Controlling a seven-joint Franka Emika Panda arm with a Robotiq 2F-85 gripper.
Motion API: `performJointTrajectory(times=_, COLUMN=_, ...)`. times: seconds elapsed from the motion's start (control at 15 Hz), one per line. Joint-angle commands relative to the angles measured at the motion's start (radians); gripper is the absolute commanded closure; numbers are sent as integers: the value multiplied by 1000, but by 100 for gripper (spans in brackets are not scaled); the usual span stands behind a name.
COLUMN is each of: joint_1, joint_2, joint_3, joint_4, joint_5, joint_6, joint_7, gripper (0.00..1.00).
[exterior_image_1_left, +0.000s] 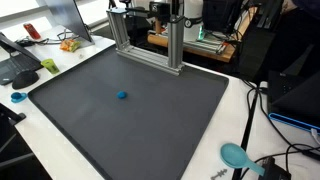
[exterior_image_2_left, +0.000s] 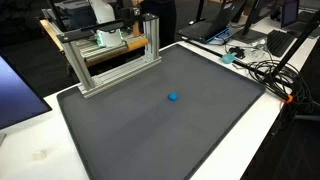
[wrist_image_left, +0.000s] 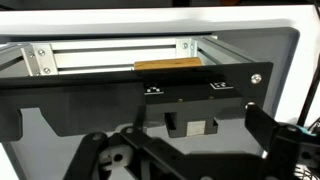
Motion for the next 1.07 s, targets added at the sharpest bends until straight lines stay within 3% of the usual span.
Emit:
performJointTrajectory(times=0.0, joint_1=-13, joint_2=2, joint_3=11, joint_4=2, joint_5=9, joint_6=-3, joint_7=-8, gripper=0)
performJointTrajectory(times=0.67, joint_1=-13, joint_2=2, joint_3=11, joint_4=2, joint_5=9, joint_6=-3, joint_7=-8, gripper=0)
performJointTrajectory(times=1.0, joint_1=1, joint_2=37, joint_3=75, joint_4=48, joint_5=5, joint_6=-4, joint_7=48, gripper=0)
